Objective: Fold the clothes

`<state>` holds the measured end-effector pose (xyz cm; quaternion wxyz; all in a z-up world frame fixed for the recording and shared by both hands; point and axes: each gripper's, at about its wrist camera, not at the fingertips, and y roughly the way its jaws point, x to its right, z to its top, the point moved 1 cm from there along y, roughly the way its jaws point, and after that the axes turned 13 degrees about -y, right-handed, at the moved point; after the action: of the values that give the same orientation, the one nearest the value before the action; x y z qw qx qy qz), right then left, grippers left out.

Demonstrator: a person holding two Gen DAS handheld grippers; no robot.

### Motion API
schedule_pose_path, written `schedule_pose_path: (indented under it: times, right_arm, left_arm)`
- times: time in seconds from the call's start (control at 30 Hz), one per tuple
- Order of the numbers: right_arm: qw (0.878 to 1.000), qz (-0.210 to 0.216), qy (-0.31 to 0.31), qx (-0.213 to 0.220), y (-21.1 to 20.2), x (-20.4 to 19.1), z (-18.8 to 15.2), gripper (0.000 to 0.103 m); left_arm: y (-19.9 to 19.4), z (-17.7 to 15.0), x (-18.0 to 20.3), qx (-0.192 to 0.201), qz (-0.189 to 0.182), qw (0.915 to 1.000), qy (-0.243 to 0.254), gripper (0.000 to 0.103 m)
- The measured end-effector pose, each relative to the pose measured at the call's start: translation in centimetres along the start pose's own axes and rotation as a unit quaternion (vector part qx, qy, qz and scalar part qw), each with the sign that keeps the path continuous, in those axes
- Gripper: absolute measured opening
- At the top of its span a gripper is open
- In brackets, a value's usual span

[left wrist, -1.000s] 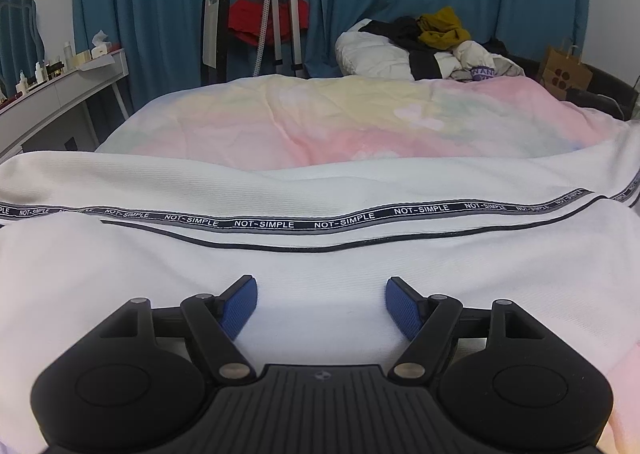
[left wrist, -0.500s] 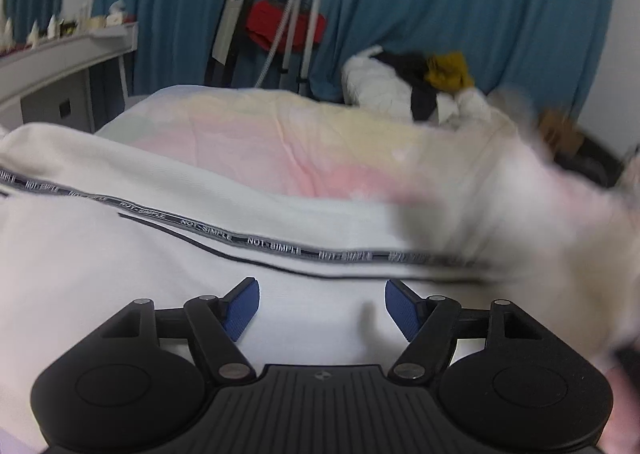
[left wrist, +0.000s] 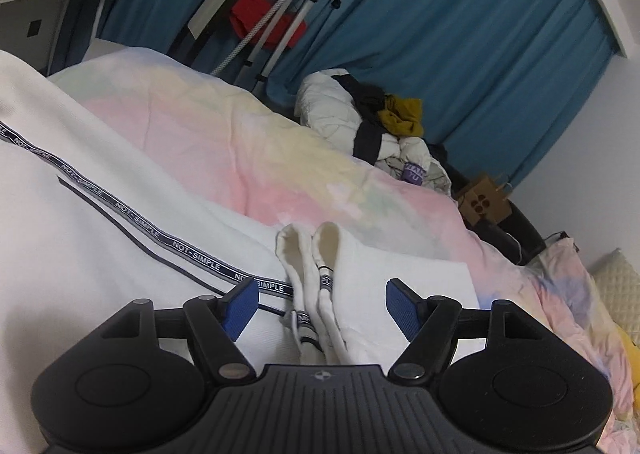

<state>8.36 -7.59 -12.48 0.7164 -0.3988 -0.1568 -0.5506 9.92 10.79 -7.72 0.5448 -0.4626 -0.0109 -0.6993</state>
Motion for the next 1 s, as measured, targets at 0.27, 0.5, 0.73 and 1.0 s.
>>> schedule_pose_path:
  times: [0.27,0.5,0.73,1.0]
  right_arm:
    - [0.996,0.053,0.063,0.037,0.7,0.6,-1.1,0.014]
    - [0.981,0.103,0.158,0.038,0.8,2.6,-1.4,0.019]
    - [0.962,0.153,0.218,0.053,1.0,4.1,-2.1,0.061]
    - [0.928,0.201,0.308,0.052,-1.0,7.7,-2.6,0.069]
  left_arm:
    - [0.6,-0.5,0.9,0.006,0.029,0.9988,0.038,0.072]
    - [1.5,-1.0,0.3,0.005,0.051,0.9974,0.051,0.072]
    - [0.4,-1.0,0.5,0.02,0.048,0.997,0.058,0.073]
    - [-0.2,-1.6,1.0,0.024,0.048,0.9953,0.08,0.073]
